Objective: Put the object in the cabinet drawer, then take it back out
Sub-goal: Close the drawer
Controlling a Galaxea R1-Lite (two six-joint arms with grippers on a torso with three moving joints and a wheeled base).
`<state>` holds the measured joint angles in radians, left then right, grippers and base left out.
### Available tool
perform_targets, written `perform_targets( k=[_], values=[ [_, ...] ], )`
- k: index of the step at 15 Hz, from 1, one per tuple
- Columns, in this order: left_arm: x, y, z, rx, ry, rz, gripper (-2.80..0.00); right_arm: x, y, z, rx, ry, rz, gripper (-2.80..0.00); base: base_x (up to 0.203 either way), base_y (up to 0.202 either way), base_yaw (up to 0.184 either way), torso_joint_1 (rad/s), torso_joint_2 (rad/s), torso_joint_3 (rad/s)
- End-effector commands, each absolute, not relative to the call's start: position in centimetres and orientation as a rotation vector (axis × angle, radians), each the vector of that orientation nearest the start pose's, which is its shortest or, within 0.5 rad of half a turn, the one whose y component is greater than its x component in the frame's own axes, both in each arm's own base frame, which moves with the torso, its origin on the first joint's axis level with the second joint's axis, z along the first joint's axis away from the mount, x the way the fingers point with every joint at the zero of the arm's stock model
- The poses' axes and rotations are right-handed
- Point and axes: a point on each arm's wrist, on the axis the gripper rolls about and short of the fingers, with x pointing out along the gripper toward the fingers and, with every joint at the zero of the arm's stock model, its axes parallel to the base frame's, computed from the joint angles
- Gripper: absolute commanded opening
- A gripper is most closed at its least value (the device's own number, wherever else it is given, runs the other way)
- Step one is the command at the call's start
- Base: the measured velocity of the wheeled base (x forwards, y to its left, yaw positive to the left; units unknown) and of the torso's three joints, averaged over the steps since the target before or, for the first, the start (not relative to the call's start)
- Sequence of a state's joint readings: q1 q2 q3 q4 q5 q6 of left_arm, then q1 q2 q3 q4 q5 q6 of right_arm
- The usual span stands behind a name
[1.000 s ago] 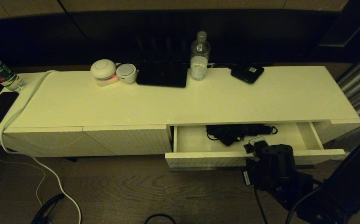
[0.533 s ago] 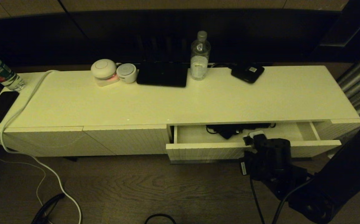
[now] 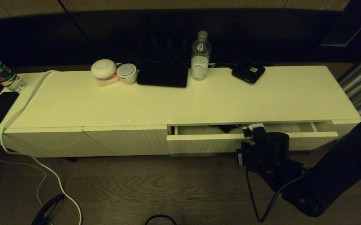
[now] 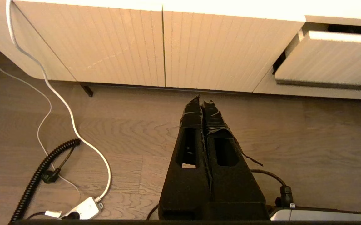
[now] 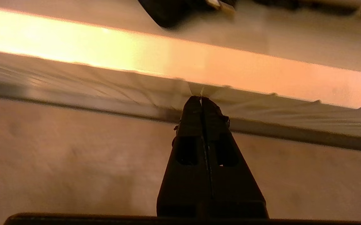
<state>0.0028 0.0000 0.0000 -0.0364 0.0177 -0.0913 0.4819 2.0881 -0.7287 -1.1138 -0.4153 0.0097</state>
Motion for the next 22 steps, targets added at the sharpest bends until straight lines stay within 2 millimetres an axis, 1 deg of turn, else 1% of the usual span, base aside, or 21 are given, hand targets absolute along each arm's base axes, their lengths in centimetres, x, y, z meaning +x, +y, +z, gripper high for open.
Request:
perform_targets(
  k=[1, 5, 9, 14, 15, 17, 19, 22],
  values=[
    [-2.3, 0.0, 7.9, -0.092, -0.039, 0.02, -2.8, 32.7, 16.1, 8.1, -0.081, 0.182, 0.066, -2.8, 0.0, 0.0, 0.0, 0.0, 0.0, 0.0],
    [-2.3, 0.0, 7.9, -0.092, -0.039, 0.02, -2.8, 34.1, 16.3, 7.7, -0.066, 0.133, 0.054, -2.8, 0.0, 0.0, 0.0, 0.0, 0.0, 0.0],
    [-2.3, 0.0, 7.9, -0.092, -0.039, 0.02, -2.8, 35.4, 16.5, 7.8, -0.053, 0.103, 0.038, -2.8, 0.0, 0.0, 0.0, 0.0, 0.0, 0.0],
    [-2.3, 0.0, 7.9, -0.092, -0.039, 0.02, -2.8, 35.4, 16.3, 8.4, -0.049, 0.089, 0.036, -2.8, 0.0, 0.0, 0.0, 0.0, 0.0, 0.0],
    [-2.3, 0.0, 7.9, -0.092, -0.039, 0.02, -2.8, 35.0, 16.1, 8.6, -0.054, 0.096, 0.036, -2.8, 0.0, 0.0, 0.0, 0.0, 0.0, 0.0],
    [-2.3, 0.0, 7.9, -0.092, -0.039, 0.02, -2.8, 33.4, 15.3, 9.4, -0.091, 0.107, 0.044, -2.8, 0.0, 0.0, 0.0, 0.0, 0.0, 0.0],
    [-2.3, 0.0, 7.9, -0.092, -0.039, 0.02, -2.8, 31.9, 14.7, 10.8, -0.124, 0.097, 0.052, -2.8, 0.0, 0.0, 0.0, 0.0, 0.0, 0.0],
    [-2.3, 0.0, 7.9, -0.092, -0.039, 0.02, -2.8, 28.8, 13.2, 12.9, -0.191, 0.134, 0.076, -2.8, 0.0, 0.0, 0.0, 0.0, 0.0, 0.0]
  ],
)
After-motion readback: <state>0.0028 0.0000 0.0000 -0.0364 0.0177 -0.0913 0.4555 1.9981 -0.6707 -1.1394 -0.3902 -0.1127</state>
